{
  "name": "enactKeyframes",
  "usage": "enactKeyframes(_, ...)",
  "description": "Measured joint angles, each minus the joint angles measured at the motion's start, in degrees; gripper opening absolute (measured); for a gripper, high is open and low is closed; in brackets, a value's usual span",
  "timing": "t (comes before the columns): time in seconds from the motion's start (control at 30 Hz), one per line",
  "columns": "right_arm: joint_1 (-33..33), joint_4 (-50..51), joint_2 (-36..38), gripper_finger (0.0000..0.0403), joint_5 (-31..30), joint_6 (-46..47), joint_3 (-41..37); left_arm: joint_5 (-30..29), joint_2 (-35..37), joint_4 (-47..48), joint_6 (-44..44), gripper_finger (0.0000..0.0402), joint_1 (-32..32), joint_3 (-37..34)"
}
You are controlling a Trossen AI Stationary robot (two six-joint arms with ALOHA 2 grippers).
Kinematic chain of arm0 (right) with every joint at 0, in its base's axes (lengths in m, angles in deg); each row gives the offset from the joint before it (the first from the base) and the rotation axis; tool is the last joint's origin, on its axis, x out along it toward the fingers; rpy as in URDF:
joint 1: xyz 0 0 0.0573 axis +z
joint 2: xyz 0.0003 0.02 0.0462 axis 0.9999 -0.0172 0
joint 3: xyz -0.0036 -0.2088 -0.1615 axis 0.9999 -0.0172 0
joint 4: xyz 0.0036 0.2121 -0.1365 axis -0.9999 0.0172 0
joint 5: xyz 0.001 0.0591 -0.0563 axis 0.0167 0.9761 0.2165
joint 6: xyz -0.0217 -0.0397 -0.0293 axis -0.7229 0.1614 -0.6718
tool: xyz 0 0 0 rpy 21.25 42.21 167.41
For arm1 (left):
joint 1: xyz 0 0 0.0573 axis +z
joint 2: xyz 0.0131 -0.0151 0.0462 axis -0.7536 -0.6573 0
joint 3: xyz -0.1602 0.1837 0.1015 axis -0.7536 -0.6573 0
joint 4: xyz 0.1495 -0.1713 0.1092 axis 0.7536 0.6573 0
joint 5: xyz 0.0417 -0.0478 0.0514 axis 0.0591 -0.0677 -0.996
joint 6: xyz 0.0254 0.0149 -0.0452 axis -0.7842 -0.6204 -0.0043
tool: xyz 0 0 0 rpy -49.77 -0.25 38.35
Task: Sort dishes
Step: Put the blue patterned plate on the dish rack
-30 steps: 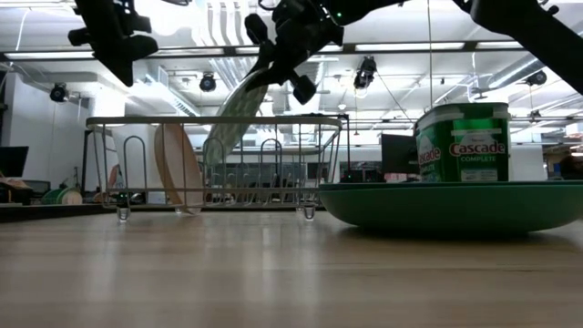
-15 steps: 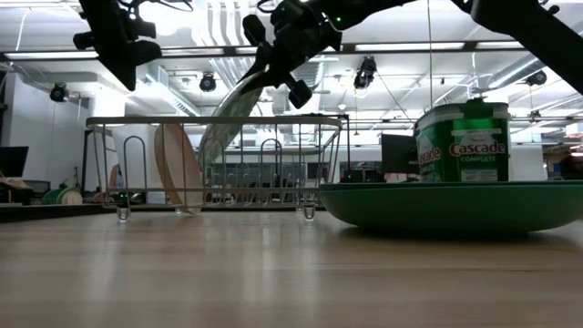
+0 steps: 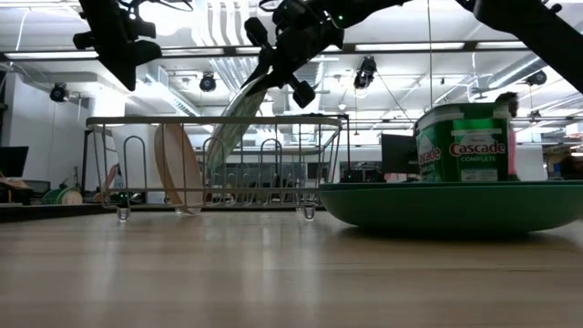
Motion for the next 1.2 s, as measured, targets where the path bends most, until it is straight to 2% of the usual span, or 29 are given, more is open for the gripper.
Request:
enactKeyframes(0.13, 0.0, 0.8, 0.6, 0.0004, -3.2, -0.2, 0.0, 0.0, 0.0, 0.0, -0.1, 0.0, 0.0, 0.0)
enactKeyframes(0.4, -0.1, 4.6, 1.3, 0.0004, -4.2, -0.2, 0.0, 0.0, 0.0, 0.0, -0.2, 0.0, 0.0, 0.0)
enactKeyframes(1.2, 0.5, 5.2, -3.6, 0.0012, -3.4, -0.1, 0.0, 0.0, 0.0, 0.0, -0.2, 0.0, 0.0, 0.0)
